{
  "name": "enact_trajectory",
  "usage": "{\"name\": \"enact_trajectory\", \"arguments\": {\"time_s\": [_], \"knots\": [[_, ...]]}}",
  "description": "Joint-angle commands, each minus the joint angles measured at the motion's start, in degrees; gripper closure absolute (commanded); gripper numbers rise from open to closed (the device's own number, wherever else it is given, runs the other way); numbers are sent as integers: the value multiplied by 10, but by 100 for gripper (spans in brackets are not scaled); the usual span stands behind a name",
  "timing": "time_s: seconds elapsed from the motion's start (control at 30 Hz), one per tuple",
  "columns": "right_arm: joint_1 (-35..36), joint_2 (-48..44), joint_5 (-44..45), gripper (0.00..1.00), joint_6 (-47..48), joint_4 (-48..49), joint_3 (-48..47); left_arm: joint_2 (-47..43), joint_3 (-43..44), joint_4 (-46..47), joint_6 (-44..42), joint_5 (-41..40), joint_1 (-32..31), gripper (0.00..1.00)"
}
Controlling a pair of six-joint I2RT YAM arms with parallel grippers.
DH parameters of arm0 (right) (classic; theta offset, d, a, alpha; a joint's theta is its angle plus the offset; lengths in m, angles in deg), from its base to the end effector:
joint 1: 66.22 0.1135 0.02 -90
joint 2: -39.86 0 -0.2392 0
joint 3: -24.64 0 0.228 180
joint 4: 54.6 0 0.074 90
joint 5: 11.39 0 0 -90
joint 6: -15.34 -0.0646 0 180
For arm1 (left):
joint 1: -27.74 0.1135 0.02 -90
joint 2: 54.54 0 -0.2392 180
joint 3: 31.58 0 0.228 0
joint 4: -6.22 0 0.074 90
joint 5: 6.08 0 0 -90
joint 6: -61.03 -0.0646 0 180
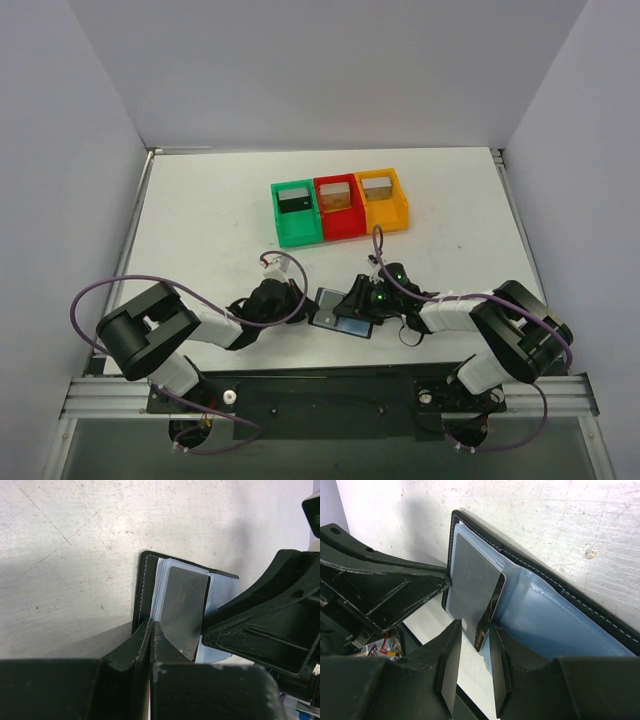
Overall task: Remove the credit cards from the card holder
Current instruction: Remove the credit card from the card holder.
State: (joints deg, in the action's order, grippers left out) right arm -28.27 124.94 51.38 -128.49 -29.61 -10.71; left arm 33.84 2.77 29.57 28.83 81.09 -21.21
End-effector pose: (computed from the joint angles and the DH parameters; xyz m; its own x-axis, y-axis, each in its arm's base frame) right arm 0.1918 0.1870 0.1228 -0.9007 0.2078 -0.3814 -0.2497 0.4707 0.8462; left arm 0.1773 -0.1987 0.0974 -0.7923 -0.3771 -0.4796 0.1030 0.6922 -0.7143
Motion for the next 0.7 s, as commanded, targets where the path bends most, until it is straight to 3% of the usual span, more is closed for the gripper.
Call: {"name": "enact_trajectory", "arguments": {"time_s": [0.0,0.43,0.67], "knots": [[5,3,-23,78,-1,40,-6,21,10,-17,-6,28,-9,100],[0,7,-22,100,6,19,-11,12,8,-22,-6,28,-9,100],[-2,-1,-27,100,17,2,-12,3,3,-31,-5,20,-7,100]]}}
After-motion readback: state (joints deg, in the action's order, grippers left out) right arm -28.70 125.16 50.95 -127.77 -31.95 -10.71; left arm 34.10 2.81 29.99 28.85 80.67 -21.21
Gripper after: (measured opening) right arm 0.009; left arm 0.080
